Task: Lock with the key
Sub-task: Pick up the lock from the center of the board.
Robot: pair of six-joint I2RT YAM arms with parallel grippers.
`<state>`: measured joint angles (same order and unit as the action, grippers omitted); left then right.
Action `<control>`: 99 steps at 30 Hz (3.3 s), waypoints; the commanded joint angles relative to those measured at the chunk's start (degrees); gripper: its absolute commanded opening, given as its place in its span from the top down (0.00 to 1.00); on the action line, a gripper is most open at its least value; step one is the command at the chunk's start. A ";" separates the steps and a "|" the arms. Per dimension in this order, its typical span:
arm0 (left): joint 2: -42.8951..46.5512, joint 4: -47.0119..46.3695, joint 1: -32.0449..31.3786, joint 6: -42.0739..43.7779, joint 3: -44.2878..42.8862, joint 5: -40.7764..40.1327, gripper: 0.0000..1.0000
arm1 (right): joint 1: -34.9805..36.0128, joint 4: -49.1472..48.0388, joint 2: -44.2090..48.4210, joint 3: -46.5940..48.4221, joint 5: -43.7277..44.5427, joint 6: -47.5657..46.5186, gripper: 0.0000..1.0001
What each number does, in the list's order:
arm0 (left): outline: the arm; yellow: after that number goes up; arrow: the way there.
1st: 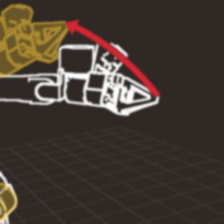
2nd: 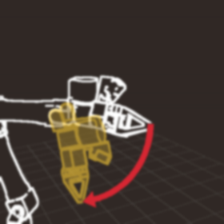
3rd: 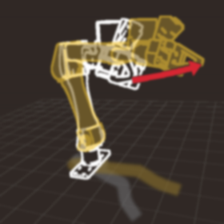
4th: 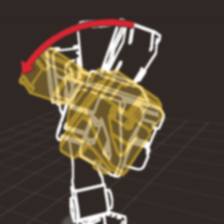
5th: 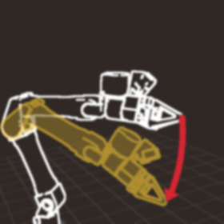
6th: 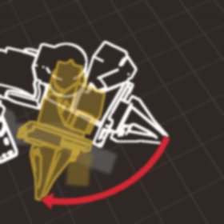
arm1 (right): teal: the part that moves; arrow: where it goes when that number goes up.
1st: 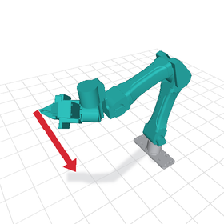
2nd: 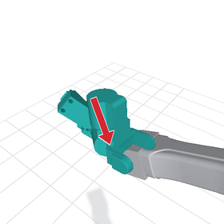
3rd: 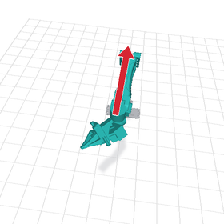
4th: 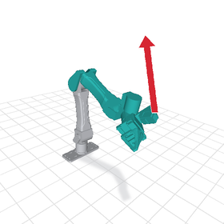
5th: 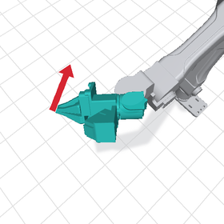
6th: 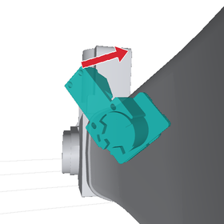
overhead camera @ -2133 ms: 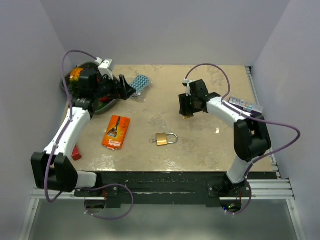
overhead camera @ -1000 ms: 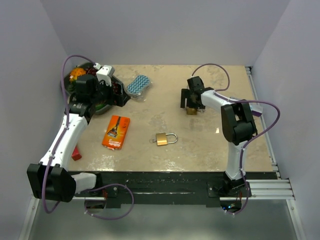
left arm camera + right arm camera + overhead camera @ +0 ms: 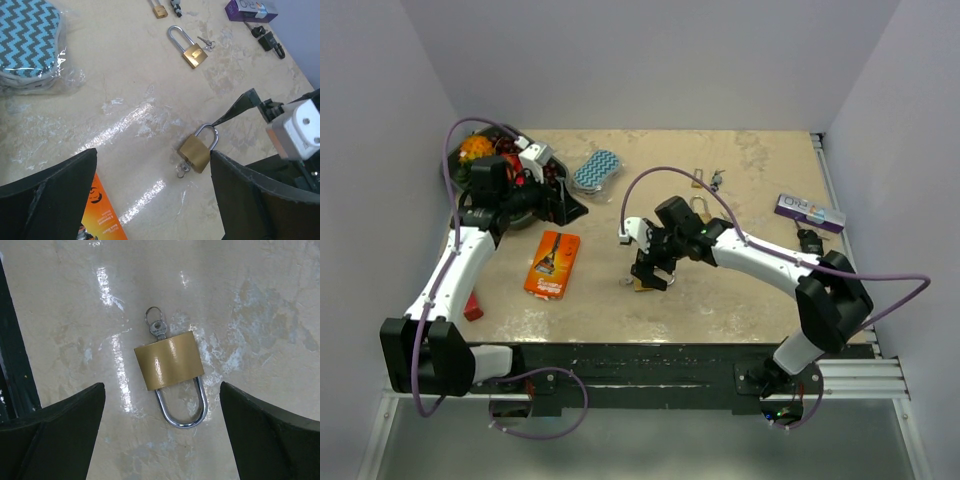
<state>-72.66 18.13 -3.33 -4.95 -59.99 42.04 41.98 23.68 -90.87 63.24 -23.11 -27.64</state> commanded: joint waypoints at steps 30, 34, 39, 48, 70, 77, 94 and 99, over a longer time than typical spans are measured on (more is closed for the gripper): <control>3.40 -6.79 3.33 -5.68 4.18 4.37 0.05 | 7.59 -9.44 -13.90 -1.54 13.09 -13.32 0.32; 3.49 -7.41 4.83 -7.00 4.44 4.54 0.06 | 7.59 -7.60 -13.98 -0.40 12.13 -10.87 0.63; 3.76 -10.57 5.18 -9.37 5.40 5.68 0.07 | 7.42 -5.67 -13.19 2.31 10.90 -5.78 1.00; 3.40 -12.94 5.18 -10.17 6.20 6.39 0.08 | 5.66 -3.29 -11.79 7.33 9.93 2.49 0.19; 3.93 -13.39 5.18 -10.25 6.72 5.24 0.07 | 3.81 -3.56 -21.10 10.15 21.88 15.24 0.02; 4.11 -13.38 5.18 -9.90 7.08 3.23 0.07 | 3.99 -1.72 -22.24 10.23 22.50 22.17 0.44; 6.83 -22.60 1.77 -16.32 16.30 2.79 0.09 | -6.55 -3.81 -11.79 21.75 17.49 42.48 1.00; 5.87 -29.19 -6.41 -21.84 18.32 0.41 0.09 | -7.70 -9.08 -8.02 24.38 16.96 52.06 1.00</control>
<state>-67.31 -1.67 -4.69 -21.61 -42.61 43.75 34.17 23.57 -105.73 82.13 -4.05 14.39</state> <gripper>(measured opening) 0.914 0.656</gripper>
